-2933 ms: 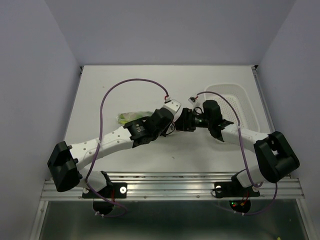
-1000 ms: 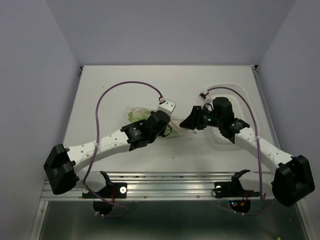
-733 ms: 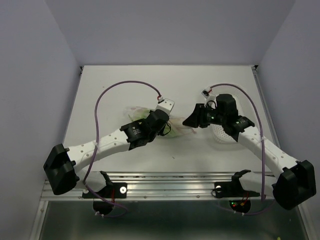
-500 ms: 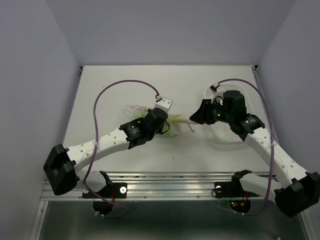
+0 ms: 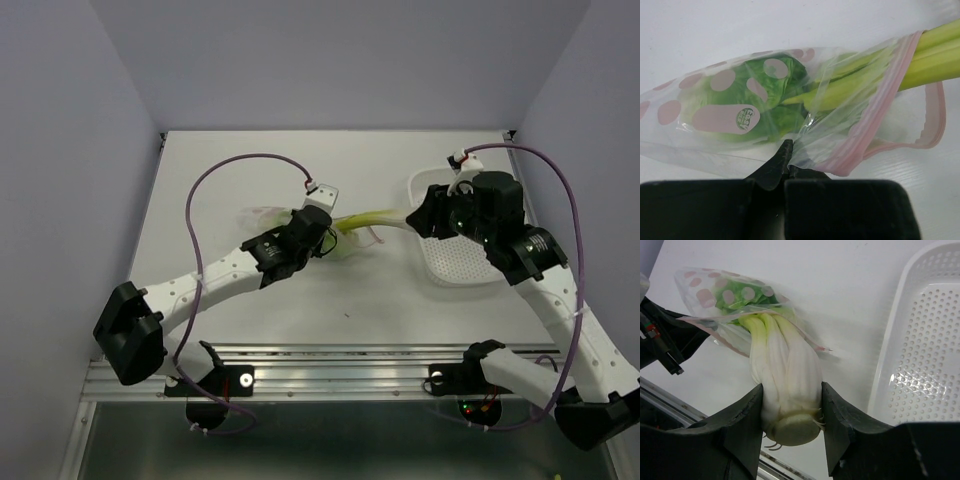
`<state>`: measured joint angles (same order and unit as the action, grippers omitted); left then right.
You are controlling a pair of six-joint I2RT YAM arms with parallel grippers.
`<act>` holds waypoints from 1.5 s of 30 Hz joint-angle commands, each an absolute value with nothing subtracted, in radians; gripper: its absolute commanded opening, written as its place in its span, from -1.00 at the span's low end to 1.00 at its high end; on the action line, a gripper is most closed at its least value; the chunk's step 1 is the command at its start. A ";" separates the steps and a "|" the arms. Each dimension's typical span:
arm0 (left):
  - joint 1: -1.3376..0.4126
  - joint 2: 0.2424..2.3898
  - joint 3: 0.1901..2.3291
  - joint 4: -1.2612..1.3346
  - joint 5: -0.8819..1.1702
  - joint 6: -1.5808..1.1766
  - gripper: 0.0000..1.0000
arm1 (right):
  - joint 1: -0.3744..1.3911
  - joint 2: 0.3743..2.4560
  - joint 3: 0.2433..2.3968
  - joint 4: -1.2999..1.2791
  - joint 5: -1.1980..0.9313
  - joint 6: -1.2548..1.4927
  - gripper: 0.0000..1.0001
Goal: Open the zip-top bag and remove the fake food
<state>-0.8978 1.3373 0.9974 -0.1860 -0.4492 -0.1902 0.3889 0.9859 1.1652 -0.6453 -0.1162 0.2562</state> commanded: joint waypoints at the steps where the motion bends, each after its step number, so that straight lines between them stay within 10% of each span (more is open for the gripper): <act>1: -0.877 1.385 1.066 -0.155 -0.474 -0.150 -1.00 | 0.376 0.939 1.267 -0.689 -0.057 0.213 -0.99; 22: -0.819 1.489 1.138 -0.107 -0.439 -0.110 -1.00 | 0.376 0.899 1.608 -1.000 0.385 0.230 -0.99; 45: -0.819 1.456 1.091 -0.083 -0.400 -0.144 -1.00 | 0.376 1.046 1.405 -0.959 0.707 0.289 -0.99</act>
